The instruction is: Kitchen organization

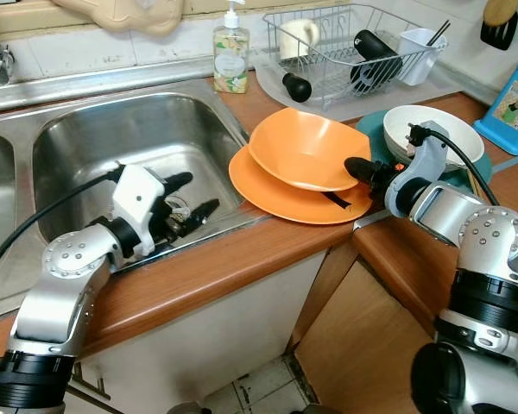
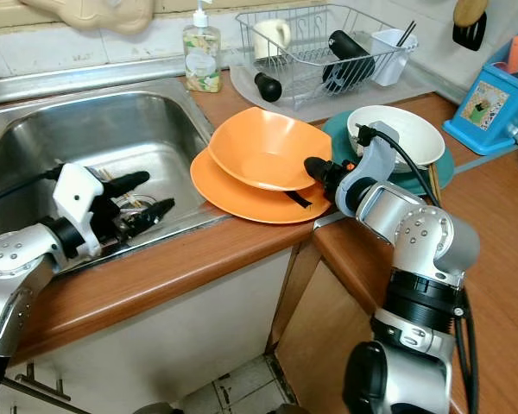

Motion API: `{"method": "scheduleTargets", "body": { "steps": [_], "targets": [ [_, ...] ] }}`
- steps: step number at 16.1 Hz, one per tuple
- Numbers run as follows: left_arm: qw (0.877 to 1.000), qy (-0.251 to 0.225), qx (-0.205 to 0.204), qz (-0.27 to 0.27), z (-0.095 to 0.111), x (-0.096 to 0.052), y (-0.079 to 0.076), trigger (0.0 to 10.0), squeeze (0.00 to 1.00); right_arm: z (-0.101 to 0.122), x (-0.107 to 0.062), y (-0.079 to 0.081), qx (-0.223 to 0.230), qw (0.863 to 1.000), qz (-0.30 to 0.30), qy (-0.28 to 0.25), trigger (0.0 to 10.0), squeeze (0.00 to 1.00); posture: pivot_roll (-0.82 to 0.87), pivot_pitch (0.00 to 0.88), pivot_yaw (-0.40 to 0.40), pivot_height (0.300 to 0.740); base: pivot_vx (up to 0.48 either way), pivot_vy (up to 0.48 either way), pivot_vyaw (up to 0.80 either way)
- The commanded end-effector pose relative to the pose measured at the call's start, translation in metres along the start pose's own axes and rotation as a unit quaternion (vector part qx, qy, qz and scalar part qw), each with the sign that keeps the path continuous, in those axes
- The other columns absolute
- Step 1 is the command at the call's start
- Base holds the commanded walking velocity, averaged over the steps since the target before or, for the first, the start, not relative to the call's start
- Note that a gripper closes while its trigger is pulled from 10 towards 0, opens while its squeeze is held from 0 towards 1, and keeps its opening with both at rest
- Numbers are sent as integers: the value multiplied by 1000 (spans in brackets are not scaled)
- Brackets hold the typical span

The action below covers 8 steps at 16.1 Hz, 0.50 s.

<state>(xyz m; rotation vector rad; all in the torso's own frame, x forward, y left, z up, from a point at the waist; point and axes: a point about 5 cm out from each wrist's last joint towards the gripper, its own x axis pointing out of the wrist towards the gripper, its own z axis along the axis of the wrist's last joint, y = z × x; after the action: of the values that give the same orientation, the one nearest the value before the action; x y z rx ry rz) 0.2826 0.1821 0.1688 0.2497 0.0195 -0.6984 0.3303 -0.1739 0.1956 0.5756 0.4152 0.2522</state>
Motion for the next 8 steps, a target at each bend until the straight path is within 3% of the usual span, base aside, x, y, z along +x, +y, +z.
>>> {"method": "scheduleTargets", "body": {
  "steps": [1,8],
  "targets": [
    [1000,-1,4,-18,4,1,-6,10000,0,6,0,5,15,1000,17,-8,0,0,-136,0,-31,740,0,0,0],
    [1000,8,3,-20,4,1,-11,10000,0,-1,4,10,44,999,32,4,0,0,-128,0,-38,740,0,0,0]
  ]
}}
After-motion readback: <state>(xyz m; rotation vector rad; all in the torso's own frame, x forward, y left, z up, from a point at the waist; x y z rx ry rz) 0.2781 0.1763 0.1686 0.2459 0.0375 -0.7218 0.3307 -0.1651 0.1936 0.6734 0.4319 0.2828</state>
